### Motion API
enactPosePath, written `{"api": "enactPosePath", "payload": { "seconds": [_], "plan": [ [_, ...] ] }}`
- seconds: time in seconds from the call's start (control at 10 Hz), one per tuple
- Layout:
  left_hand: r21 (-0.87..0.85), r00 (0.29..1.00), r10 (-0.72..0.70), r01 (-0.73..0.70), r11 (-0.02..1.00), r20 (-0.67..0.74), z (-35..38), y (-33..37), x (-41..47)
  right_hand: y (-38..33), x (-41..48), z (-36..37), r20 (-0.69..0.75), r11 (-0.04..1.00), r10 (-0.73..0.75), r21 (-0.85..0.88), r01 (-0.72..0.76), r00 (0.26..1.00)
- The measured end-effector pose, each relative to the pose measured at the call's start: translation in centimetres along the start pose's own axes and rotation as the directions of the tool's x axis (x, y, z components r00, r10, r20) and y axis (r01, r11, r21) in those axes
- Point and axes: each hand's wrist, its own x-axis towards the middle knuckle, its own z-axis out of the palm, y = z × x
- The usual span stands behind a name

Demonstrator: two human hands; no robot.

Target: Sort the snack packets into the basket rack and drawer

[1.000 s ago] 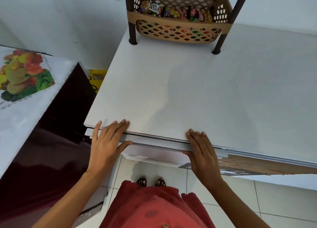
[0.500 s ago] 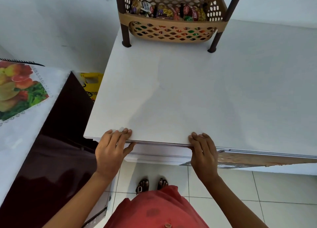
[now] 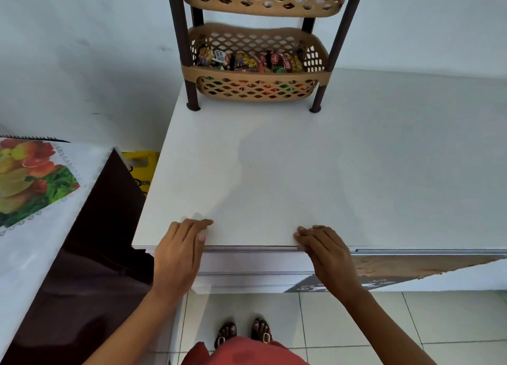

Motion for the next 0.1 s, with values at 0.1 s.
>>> {"api": "enactPosePath", "payload": {
  "seconds": [0.1],
  "plan": [
    [-0.130,0.992,-0.111,0.117,0.985,0.052,0.02,0.93,1.60,-0.68,2.32,-0.47,0.018,0.980,0.179,0.088,-0.180,0.984]
  ]
}}
